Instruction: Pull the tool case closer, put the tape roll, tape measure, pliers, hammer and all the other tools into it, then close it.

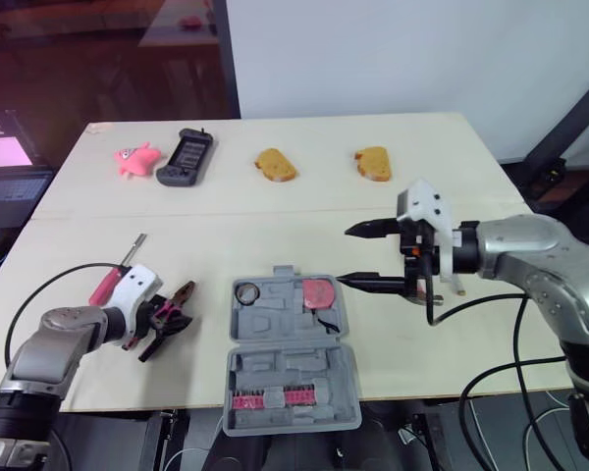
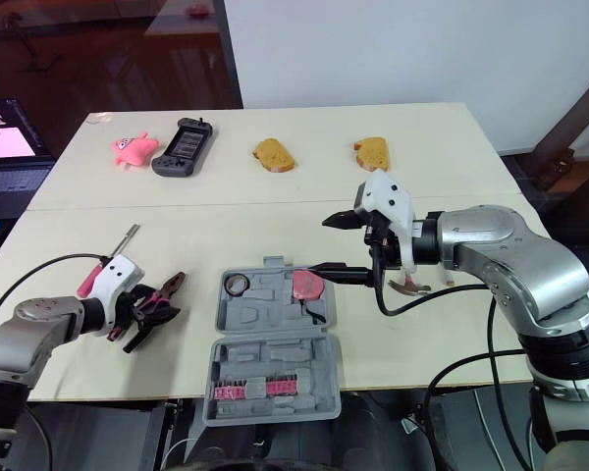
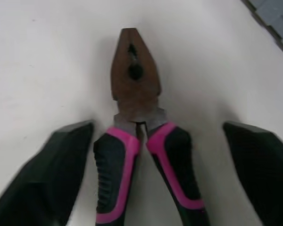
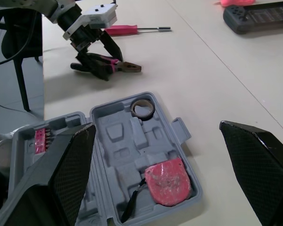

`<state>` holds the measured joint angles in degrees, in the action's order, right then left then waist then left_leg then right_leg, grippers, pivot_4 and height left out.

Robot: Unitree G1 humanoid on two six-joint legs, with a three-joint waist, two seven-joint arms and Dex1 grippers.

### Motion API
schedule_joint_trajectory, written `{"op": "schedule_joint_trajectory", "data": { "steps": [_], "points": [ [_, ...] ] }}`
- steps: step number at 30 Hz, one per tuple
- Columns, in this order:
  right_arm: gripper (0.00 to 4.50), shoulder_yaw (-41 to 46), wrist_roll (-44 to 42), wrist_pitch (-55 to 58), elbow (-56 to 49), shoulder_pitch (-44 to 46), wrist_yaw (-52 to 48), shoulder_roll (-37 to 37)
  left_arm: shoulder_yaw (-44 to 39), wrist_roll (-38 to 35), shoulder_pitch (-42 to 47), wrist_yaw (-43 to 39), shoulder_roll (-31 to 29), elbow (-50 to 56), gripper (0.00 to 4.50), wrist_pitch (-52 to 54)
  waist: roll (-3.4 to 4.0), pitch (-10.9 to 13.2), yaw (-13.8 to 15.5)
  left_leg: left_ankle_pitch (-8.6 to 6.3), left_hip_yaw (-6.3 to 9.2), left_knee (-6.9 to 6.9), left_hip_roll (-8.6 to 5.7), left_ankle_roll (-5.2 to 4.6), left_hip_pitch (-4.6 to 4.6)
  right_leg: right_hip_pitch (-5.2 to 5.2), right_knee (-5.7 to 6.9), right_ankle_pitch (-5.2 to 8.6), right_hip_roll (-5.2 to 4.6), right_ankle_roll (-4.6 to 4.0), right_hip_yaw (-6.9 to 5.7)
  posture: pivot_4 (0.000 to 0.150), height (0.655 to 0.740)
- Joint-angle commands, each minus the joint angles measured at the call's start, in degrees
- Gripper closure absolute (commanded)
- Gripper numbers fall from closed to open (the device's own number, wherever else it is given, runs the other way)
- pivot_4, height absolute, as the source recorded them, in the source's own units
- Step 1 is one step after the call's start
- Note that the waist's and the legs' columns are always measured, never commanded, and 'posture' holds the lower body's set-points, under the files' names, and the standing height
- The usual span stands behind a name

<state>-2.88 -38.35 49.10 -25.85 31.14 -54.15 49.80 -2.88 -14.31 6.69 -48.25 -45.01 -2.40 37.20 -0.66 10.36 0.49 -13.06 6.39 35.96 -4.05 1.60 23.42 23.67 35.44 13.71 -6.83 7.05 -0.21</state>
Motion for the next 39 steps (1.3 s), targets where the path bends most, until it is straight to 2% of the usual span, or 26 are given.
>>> {"op": "schedule_joint_trajectory", "data": {
  "steps": [1,14,17,20,24,28,34,39],
  "points": [
    [0.00,0.5,0.2,-1.0,-2.4,0.1,0.5,-0.5,0.0,1.0,-1.4,0.5,-2.1,0.7,0.05,2.9,0.00,0.0,-0.1,0.00,-0.02,-0.01,0.00,0.00,0.00,0.00,-0.01,0.00,-0.01,0.00,0.00,0.150,0.7400],
    [0.00,0.1,1.0,-2.0,-2.3,-0.5,0.7,-1.1,1.5,1.6,-2.9,3.6,-2.7,2.8,0.05,9.4,0.02,0.0,-0.3,0.00,-0.03,-0.05,0.00,-0.01,0.00,0.03,-0.01,-0.06,0.00,0.10,0.00,0.150,0.7400],
    [0.00,0.1,1.3,-2.2,-2.3,-0.7,0.5,-1.0,1.0,1.4,-4.1,4.0,-3.3,3.8,0.86,10.7,0.02,0.0,-0.4,0.00,-0.04,-0.05,0.00,-0.01,-0.01,0.03,-0.01,-0.06,0.00,0.11,0.00,0.150,0.7400],
    [0.00,0.1,1.5,-2.3,-2.0,-0.7,0.4,-0.9,0.2,1.3,-4.1,4.2,-3.2,4.2,2.17,10.8,0.04,0.0,-0.4,-0.01,-0.05,-0.06,0.00,-0.01,-0.01,0.03,-0.01,-0.06,-0.01,0.11,0.01,0.150,0.7400],
    [0.00,-0.4,2.1,-2.7,-1.6,-0.7,-0.2,-0.8,0.9,1.2,-3.0,3.5,-3.2,4.5,2.17,9.9,0.05,0.0,-0.4,-0.01,-0.05,-0.06,0.00,-0.01,-0.01,0.03,-0.01,-0.05,-0.01,0.11,0.01,0.150,0.7400],
    [0.00,-0.7,2.7,-3.4,-0.9,-0.5,-2.1,0.0,1.8,1.5,-0.5,-1.5,-5.8,5.5,2.17,3.0,0.04,0.0,-0.3,-0.01,-0.05,-0.05,0.00,-0.01,0.00,0.03,-0.01,-0.05,-0.01,0.10,0.01,0.150,0.7400],
    [0.00,-3.0,4.7,-5.6,1.1,0.9,-8.5,2.9,4.9,1.6,7.4,-16.3,-13.2,6.1,2.17,-10.0,-0.05,0.1,0.2,0.00,-0.04,0.06,-0.01,-0.01,0.13,0.09,-0.04,-0.01,0.00,-0.06,-0.01,0.150,0.7400],
    [0.00,-6.0,5.7,-7.4,3.8,4.3,-12.7,1.8,10.1,0.0,20.7,-30.5,-16.0,6.7,2.17,-14.5,-0.04,0.1,0.1,0.00,-0.10,0.05,-0.02,-0.01,0.15,0.10,-0.08,-0.03,0.00,-0.05,-0.01,0.150,0.7400]
  ]
}}
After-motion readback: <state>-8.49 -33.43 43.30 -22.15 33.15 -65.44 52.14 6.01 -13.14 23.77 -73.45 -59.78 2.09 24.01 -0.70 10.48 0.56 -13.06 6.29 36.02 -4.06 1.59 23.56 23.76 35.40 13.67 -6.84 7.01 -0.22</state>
